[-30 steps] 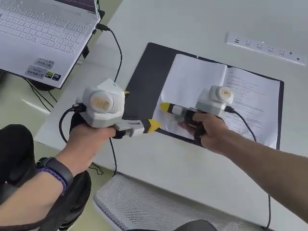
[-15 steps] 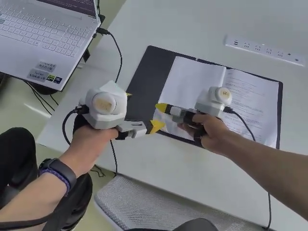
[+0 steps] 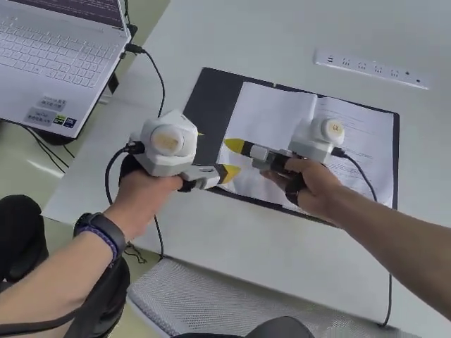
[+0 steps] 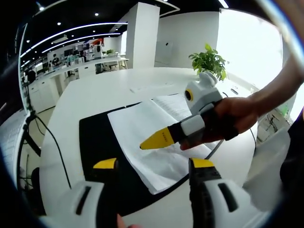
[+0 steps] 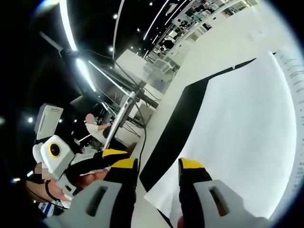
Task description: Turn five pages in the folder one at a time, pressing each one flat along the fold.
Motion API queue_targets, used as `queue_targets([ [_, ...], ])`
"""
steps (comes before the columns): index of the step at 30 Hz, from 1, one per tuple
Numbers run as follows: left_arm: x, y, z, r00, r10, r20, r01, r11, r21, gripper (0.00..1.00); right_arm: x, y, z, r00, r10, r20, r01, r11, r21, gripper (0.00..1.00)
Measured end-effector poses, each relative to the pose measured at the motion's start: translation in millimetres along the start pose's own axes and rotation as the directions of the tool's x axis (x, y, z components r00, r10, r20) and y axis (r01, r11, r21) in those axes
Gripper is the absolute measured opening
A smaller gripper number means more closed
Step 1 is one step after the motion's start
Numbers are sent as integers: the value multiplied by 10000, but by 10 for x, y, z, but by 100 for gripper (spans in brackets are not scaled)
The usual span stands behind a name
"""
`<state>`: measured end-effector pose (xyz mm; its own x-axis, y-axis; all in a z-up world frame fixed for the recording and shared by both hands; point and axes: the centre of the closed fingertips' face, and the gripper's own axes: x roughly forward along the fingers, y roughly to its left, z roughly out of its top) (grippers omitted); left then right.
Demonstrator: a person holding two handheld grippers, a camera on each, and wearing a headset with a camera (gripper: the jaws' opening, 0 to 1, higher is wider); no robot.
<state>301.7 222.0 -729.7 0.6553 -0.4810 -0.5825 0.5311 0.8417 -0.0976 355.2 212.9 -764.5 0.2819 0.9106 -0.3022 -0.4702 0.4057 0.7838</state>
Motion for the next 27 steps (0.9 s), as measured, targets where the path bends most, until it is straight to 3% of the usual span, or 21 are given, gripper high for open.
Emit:
queue_targets([
  [6, 179, -50, -39, 9992, -260, -289, 273, 9986, 444, 41, -248, 0, 173, 9986, -268, 451, 272, 9996, -84, 30],
  [12, 357, -33, -172, 9965, -323, -770, 374, 9972, 650, 31, -449, 24, 232, 9968, -481, 643, 492, 9987, -162, 30],
  [22, 564, -1, -469, 9886, -356, -1460, 413, 9985, 362, 15, -662, -196, 323, 9941, -825, 702, 842, 9962, -225, 28],
  [25, 590, 3, -589, 9815, -275, -1893, 402, 9972, 634, 13, -709, -257, 348, 9931, -913, 740, 931, 9955, -204, 28],
  [27, 593, 7, -576, 9841, -182, -1765, 327, 9963, 797, 10, -733, -281, 355, 9925, -970, 747, 988, 9949, -208, 27],
])
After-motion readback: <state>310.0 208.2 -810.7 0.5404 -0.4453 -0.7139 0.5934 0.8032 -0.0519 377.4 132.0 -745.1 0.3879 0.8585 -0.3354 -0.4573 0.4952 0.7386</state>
